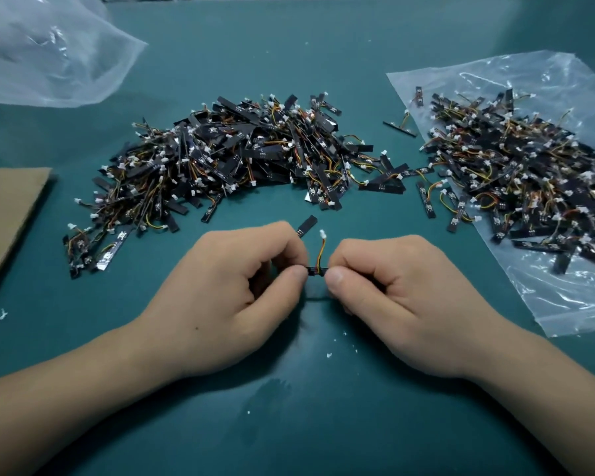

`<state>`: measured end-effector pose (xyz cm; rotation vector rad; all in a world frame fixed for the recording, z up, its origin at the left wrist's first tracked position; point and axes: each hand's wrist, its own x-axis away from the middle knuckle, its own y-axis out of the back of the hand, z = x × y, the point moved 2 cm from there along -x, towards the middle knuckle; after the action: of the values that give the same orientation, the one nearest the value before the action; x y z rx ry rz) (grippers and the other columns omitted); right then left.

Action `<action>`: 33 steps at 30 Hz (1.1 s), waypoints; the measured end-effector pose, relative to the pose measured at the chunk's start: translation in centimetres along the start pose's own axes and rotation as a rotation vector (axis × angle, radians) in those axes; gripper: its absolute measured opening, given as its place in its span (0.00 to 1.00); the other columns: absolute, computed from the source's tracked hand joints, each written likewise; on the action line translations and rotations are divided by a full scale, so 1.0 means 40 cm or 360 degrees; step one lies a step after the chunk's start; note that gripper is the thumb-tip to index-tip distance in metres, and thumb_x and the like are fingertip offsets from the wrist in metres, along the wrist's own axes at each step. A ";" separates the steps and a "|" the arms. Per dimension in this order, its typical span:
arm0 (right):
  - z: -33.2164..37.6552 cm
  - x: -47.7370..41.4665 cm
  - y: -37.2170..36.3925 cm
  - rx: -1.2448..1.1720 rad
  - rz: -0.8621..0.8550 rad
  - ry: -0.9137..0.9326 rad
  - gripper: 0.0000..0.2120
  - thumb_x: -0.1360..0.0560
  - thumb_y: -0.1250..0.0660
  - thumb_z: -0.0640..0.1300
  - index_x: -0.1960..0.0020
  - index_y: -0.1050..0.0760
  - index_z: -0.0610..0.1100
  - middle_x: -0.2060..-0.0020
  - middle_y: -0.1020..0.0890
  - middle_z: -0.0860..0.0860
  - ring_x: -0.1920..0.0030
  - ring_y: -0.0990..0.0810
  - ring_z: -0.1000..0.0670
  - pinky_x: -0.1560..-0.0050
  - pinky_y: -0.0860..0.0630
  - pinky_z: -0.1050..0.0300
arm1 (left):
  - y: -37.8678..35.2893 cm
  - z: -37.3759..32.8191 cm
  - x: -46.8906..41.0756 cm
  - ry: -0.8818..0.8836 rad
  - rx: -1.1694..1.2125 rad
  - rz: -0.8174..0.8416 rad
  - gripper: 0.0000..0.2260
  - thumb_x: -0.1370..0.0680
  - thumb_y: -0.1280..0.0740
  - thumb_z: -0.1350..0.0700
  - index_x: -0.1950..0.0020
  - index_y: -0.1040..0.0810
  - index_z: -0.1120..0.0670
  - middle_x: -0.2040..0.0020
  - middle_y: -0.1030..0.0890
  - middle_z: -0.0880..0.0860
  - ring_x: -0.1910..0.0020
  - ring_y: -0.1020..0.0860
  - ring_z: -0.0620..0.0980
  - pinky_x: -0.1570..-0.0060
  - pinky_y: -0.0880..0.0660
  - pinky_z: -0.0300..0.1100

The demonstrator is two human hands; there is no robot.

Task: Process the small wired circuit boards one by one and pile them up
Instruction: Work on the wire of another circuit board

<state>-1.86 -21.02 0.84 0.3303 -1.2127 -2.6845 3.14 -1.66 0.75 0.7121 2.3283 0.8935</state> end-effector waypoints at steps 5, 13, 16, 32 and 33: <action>0.004 -0.003 0.001 0.0011 0.0057 -0.0107 0.11 0.20 0.41 0.54 0.60 0.27 0.56 0.68 0.23 0.57 0.63 0.24 0.52 0.58 0.25 0.47 | 0.000 -0.004 0.001 0.0028 -0.0023 0.0009 0.05 0.22 0.35 0.50 0.57 0.24 0.47 0.66 0.24 0.43 0.67 0.24 0.46 0.67 0.30 0.37; -0.003 0.005 0.000 0.0061 -0.0014 -0.0029 0.11 0.20 0.40 0.52 0.61 0.30 0.57 0.70 0.27 0.58 0.65 0.26 0.52 0.61 0.26 0.47 | -0.005 0.000 -0.001 0.0034 -0.0029 0.0061 0.05 0.21 0.36 0.50 0.56 0.24 0.47 0.67 0.24 0.45 0.68 0.25 0.48 0.67 0.30 0.38; -0.005 0.012 -0.002 0.0091 -0.0032 0.0005 0.11 0.19 0.40 0.51 0.61 0.29 0.53 0.70 0.26 0.56 0.65 0.27 0.51 0.62 0.27 0.47 | -0.005 -0.001 -0.006 0.0007 -0.0014 0.0081 0.05 0.22 0.36 0.50 0.56 0.24 0.48 0.66 0.23 0.45 0.68 0.25 0.48 0.67 0.32 0.34; -0.016 0.018 -0.004 0.0091 -0.0032 0.0061 0.11 0.19 0.38 0.51 0.59 0.24 0.53 0.70 0.25 0.55 0.65 0.25 0.50 0.64 0.27 0.46 | -0.013 0.001 -0.010 -0.0012 -0.0029 0.0116 0.05 0.23 0.34 0.53 0.59 0.26 0.48 0.69 0.26 0.44 0.70 0.26 0.47 0.69 0.32 0.42; -0.015 0.018 -0.004 0.0080 -0.0032 0.0053 0.11 0.19 0.38 0.51 0.59 0.24 0.52 0.70 0.25 0.55 0.66 0.25 0.50 0.64 0.27 0.46 | -0.012 0.001 -0.008 -0.0004 -0.0033 0.0116 0.05 0.23 0.34 0.53 0.58 0.26 0.48 0.69 0.25 0.44 0.69 0.26 0.47 0.69 0.32 0.43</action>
<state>-2.39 -21.52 0.24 0.3949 -1.2761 -2.6578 3.28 -2.15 0.47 0.7934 2.3005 0.9463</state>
